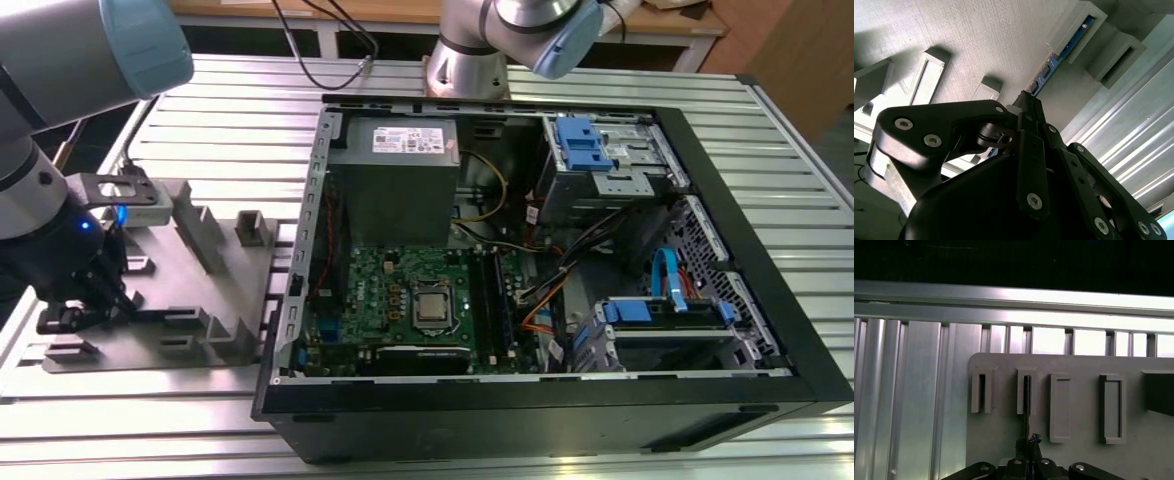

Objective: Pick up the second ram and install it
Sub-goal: 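Pick up the second ram and move it above second insertion slot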

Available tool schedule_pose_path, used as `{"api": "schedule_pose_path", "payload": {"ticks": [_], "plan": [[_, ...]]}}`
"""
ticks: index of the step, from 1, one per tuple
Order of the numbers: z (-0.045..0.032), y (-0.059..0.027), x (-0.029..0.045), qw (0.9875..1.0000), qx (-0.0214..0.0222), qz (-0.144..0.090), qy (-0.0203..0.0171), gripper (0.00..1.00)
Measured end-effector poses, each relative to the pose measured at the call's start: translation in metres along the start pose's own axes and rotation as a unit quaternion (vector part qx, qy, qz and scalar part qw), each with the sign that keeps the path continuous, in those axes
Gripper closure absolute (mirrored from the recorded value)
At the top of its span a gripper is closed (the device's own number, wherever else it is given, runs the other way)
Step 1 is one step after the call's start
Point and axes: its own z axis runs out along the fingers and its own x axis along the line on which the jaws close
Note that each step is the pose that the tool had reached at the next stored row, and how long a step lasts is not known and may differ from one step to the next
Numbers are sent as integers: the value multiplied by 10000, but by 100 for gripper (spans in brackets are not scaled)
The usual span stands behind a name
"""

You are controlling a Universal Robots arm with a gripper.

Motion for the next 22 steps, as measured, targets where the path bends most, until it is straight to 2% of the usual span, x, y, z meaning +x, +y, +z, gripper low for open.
{"api": "schedule_pose_path", "payload": {"ticks": [7, 19, 22], "plan": [[-34, 1, -2, 10000, 0, 0, -1, 91], [-40, 1, -2, 10000, 0, 0, -1, 91], [-75, 2, -2, 10000, -1, 0, 0, 91]]}}
